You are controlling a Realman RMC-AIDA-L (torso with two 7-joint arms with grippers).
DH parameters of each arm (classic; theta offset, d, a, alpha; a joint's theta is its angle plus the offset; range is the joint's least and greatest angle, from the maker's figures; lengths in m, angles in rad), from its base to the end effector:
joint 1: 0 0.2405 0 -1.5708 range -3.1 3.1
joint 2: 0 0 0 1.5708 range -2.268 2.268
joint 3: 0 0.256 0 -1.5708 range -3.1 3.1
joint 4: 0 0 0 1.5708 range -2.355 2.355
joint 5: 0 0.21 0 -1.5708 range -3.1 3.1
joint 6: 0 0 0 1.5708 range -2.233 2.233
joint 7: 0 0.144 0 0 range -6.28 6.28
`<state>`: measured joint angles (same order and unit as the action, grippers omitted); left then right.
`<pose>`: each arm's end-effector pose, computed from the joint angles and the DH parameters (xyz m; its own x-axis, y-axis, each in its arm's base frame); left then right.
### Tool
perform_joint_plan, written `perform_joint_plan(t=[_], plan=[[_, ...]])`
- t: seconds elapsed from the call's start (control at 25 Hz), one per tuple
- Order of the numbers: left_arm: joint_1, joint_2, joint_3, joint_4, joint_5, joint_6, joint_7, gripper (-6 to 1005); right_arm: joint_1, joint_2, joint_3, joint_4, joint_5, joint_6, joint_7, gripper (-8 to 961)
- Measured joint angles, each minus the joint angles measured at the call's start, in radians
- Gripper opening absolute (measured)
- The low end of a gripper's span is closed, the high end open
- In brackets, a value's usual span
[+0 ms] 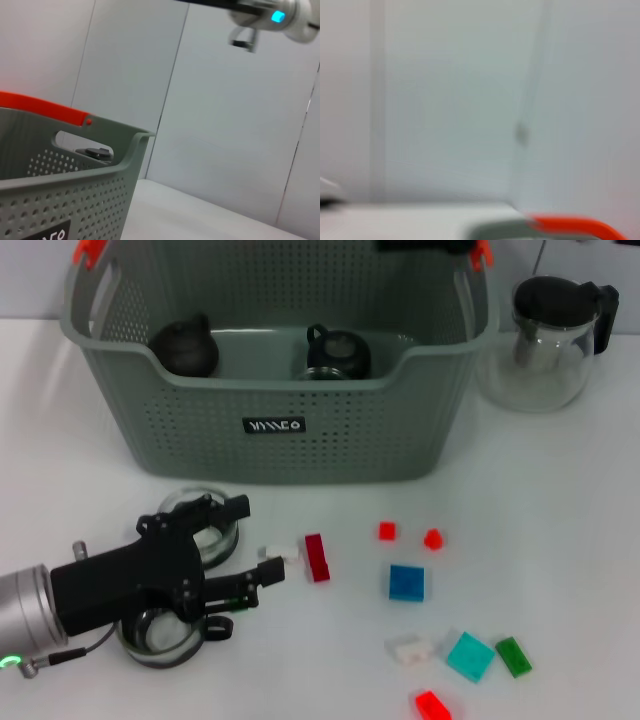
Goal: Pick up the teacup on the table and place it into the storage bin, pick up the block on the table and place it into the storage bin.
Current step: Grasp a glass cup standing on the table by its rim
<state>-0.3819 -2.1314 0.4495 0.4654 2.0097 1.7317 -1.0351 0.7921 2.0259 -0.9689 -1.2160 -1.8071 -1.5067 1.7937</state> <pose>-0.2915 0.2559 -0.0234 0.6596 0.2523 0.7080 0.4754 -0.8697 -0.1329 0.0577 0.3987 0.0758 0.8770 0.0851 -0.4730 -0.0585 -0.9580 -0.2809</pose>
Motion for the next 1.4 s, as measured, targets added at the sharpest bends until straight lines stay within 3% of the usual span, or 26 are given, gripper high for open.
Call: perform_joint_plan(t=[0.08,0.2,0.32,0.52,0.76,0.92,0.96,1.08,1.24,1.4], plan=[[0.000,0.001,0.000,0.002,0.000,0.001,0.001,893,-0.053,-0.005,0.026,0.019,0.075,-0.110,-0.048,621],[0.000,0.004,0.001,0.013,0.001,0.010,0.001,892,-0.128,0.006,0.042,0.046,0.093,-0.233,-0.128,620],[0.000,0.008,0.008,0.043,0.008,0.048,-0.001,892,-0.202,0.019,0.039,0.091,0.050,-0.302,-0.218,619],[-0.006,0.020,0.043,0.138,0.064,0.099,-0.007,892,-0.254,0.038,0.038,0.206,-0.079,-0.349,-0.328,618],[-0.009,0.018,0.091,0.318,0.179,0.128,-0.045,891,-0.245,0.069,0.039,0.329,-0.171,-0.297,-0.330,616],[-0.002,0.007,0.133,0.461,0.257,0.141,-0.100,891,-0.219,0.070,0.033,0.401,-0.181,-0.258,-0.324,613],[-0.001,0.002,0.148,0.541,0.296,0.168,-0.142,890,-0.211,0.069,0.033,0.413,-0.180,-0.251,-0.320,613],[0.000,-0.005,0.155,0.619,0.332,0.204,-0.172,890,-0.195,0.070,0.030,0.436,-0.181,-0.214,-0.301,613],[0.016,-0.033,0.162,0.793,0.409,0.258,-0.199,890,-0.169,0.071,0.028,0.476,-0.181,-0.172,-0.294,613],[0.037,-0.043,0.245,0.903,0.444,0.270,-0.252,889,-0.153,0.070,0.026,0.502,-0.181,-0.145,-0.289,613]])
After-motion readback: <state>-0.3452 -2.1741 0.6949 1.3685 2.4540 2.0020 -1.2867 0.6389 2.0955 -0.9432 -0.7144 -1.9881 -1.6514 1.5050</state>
